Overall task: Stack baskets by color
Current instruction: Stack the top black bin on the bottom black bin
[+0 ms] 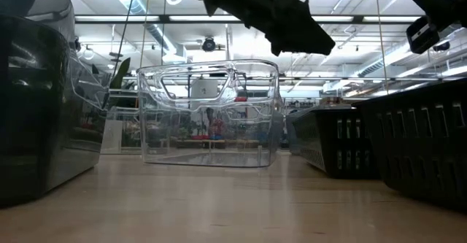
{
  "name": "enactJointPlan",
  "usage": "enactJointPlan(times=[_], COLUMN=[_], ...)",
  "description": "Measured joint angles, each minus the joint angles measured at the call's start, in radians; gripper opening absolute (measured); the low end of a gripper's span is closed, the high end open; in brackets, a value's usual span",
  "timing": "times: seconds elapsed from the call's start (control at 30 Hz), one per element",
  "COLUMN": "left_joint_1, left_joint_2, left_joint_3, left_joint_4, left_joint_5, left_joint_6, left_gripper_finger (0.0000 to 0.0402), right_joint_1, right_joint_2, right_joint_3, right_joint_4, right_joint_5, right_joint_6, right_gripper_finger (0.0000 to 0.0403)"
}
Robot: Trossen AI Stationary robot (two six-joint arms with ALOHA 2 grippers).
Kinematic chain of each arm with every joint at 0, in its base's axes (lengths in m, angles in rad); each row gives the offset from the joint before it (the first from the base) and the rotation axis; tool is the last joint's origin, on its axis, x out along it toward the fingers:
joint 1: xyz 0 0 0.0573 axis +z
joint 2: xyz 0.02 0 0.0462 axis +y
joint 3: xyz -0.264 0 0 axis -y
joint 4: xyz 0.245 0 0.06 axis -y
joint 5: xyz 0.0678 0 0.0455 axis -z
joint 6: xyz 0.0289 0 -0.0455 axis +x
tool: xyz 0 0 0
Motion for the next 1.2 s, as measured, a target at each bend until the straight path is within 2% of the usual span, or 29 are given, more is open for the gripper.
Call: enactJointPlan(times=[0.13, 0.37, 0.6, 0.7, 0.83, 0.93, 1.07, 1.2], left_joint_1=[0.0, -0.005, -0.023, -0.04, -0.056, -0.058, -0.057, -0.067], left_joint_2=[0.0, 0.0, 0.093, 0.135, 0.164, 0.173, 0.178, 0.177], left_joint_3=[0.0, 0.0, 0.0, 0.0, 0.004, 0.004, 0.004, 0.004], left_joint_4=[-0.044, -0.103, 0.103, 0.214, 0.242, 0.236, 0.214, 0.158], left_joint_5=[0.071, 0.076, -0.013, -0.12, -0.257, -0.249, -0.17, -0.171], left_joint_6=[0.034, 0.09, 0.029, 0.033, 0.054, 0.043, 0.002, 0.002], left_gripper_finger=[0.0119, 0.0119, 0.0149, 0.0162, 0.0166, 0.0164, 0.0161, 0.0161], right_joint_1=[0.0, 0.0, 0.0, 0.0, 0.0, 0.0, 0.0, 0.0], right_joint_2=[0.0, 0.0, 0.0, 0.0, 0.0, 0.0, 0.0, 0.0], right_joint_3=[0.0, 0.0, 0.0, 0.0, 0.0, 0.0, 0.0, 0.0], right_joint_4=[0.003, 0.004, 0.007, 0.011, 0.011, 0.011, 0.011, 0.013], right_joint_5=[0.0, 0.0, 0.0, 0.0, 0.0, 0.0, 0.0, 0.0], right_joint_6=[0.0, 0.0, 0.0, 0.0, 0.0, 0.0, 0.0, 0.0], right_gripper_finger=[0.0082, 0.0083, 0.0083, 0.0083, 0.0082, 0.0083, 0.0083, 0.0082])
